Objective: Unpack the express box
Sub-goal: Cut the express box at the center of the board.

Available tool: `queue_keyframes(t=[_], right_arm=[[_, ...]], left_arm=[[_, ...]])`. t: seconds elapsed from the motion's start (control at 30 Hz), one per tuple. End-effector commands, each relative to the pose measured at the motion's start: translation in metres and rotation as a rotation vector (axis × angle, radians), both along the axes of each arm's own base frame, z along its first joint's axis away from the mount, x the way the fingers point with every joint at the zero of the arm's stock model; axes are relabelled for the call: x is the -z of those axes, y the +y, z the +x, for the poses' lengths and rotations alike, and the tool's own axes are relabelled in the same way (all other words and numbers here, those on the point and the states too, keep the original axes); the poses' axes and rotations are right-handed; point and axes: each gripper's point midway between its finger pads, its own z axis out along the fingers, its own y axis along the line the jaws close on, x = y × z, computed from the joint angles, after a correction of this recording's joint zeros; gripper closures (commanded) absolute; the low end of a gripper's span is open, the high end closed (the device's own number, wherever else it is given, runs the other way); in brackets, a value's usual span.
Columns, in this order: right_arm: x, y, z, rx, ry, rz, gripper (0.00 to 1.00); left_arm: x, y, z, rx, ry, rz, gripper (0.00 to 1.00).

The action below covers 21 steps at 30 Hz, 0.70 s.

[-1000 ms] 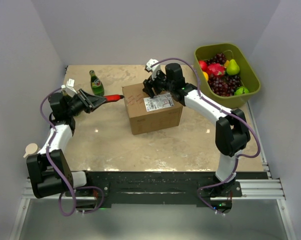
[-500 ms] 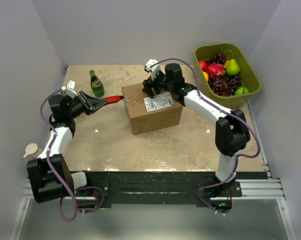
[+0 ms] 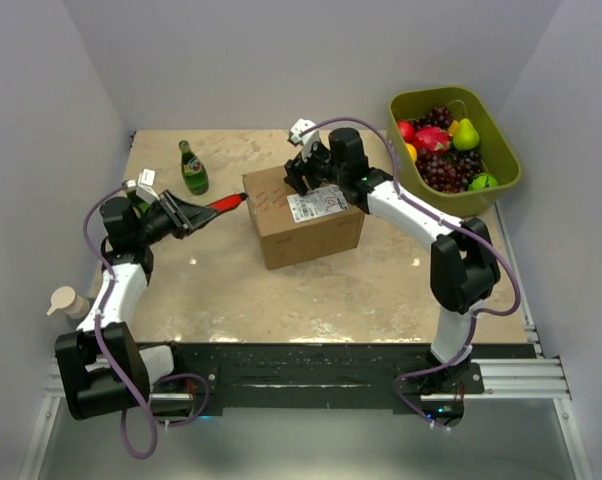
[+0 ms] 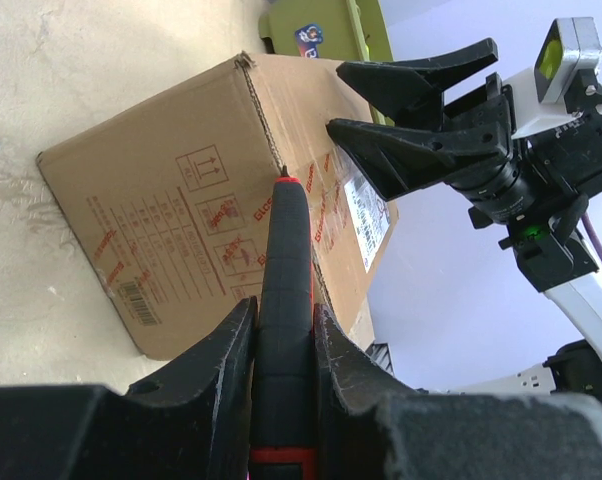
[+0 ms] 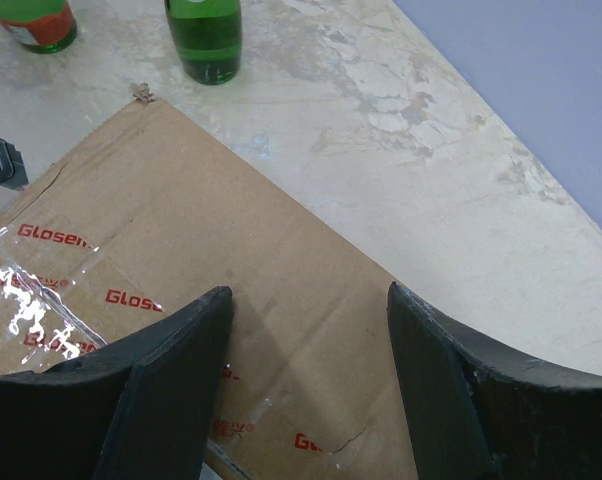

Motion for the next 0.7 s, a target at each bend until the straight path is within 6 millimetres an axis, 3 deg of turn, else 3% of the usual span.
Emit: queue_keyframes(t=[0.0, 0.67], right_arm=[[0.124, -0.003, -0.053, -0.060, 0.294, -0.225, 0.31], [0.139, 0.007, -0.055, -0.067, 0.309, -0.244, 0.31]], left_arm=[[-0.014, -0.029, -0.035, 0.197, -0.047, -0.026, 1.00], [-0.016, -0.042, -0.058, 0.283, -0.080, -0.035, 1.00]])
